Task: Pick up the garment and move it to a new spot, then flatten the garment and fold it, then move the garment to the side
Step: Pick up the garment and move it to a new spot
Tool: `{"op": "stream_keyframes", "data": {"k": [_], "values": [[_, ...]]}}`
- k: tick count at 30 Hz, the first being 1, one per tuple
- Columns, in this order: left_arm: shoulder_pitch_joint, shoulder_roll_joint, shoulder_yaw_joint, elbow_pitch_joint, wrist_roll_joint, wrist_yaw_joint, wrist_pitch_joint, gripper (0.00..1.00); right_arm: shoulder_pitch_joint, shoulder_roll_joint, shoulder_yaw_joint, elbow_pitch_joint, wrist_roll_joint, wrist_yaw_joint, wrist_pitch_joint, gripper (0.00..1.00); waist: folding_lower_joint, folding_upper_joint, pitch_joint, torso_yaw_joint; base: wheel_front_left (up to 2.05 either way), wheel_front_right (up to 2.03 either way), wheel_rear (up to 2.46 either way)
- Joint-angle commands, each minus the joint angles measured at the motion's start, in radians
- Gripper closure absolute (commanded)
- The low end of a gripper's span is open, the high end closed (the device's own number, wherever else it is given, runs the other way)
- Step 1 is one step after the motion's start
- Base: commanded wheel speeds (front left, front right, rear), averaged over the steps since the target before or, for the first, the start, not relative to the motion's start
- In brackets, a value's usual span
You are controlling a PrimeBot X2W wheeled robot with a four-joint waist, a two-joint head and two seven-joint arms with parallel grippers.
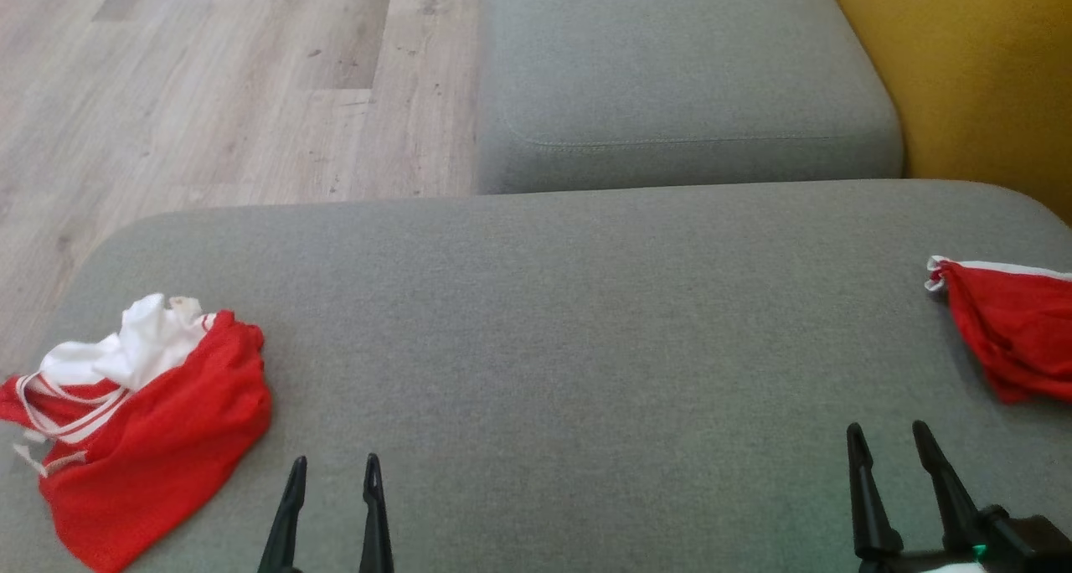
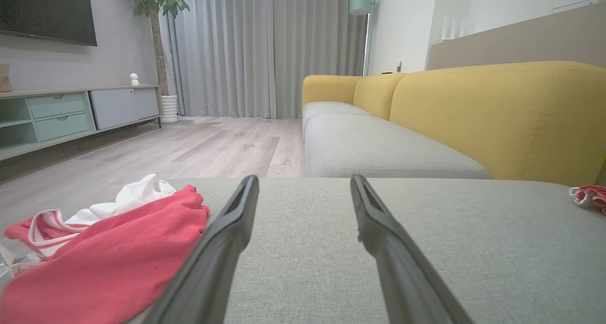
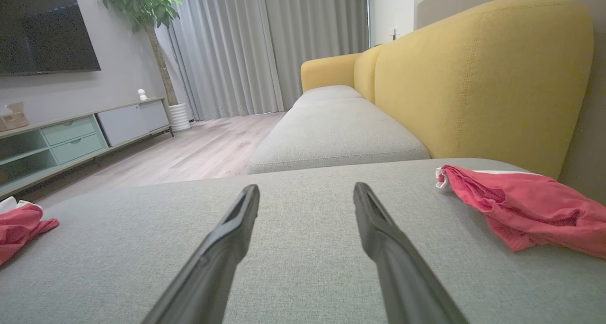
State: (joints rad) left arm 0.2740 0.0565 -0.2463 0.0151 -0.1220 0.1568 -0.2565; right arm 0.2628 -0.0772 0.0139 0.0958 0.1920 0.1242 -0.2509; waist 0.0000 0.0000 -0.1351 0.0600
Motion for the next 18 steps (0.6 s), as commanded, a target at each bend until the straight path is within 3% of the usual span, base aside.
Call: {"op": "stream_keyframes", "data": {"k": [1,6,12,18], "values": [[-0.049,-0.006,0.039,-0.027,0.011,-0.004,-0.005,0.00,-0.024,-0.013,0.017,-0.035,-0.005,0.007,-0.011,0.00,0.0000,0.0000,0.002,0.009,0.00,0.00,0.00],[-0.057,-0.006,0.039,-0.022,0.024,-0.004,-0.005,0.00,-0.027,-0.013,0.021,-0.036,-0.003,0.007,-0.011,0.00,0.0000,0.0000,0.012,0.048,0.00,0.00,0.00],[-0.070,-0.006,0.044,-0.019,0.031,0.002,-0.005,0.00,-0.024,-0.009,0.030,-0.037,0.004,0.007,-0.011,0.00,0.0000,0.0000,0.023,0.144,0.00,0.00,0.00],[-0.075,-0.006,0.069,-0.031,0.042,0.012,-0.005,0.00,-0.047,-0.006,0.038,-0.039,0.008,0.007,-0.011,0.00,0.0000,0.0000,0.051,0.288,0.00,0.00,0.00]]}}
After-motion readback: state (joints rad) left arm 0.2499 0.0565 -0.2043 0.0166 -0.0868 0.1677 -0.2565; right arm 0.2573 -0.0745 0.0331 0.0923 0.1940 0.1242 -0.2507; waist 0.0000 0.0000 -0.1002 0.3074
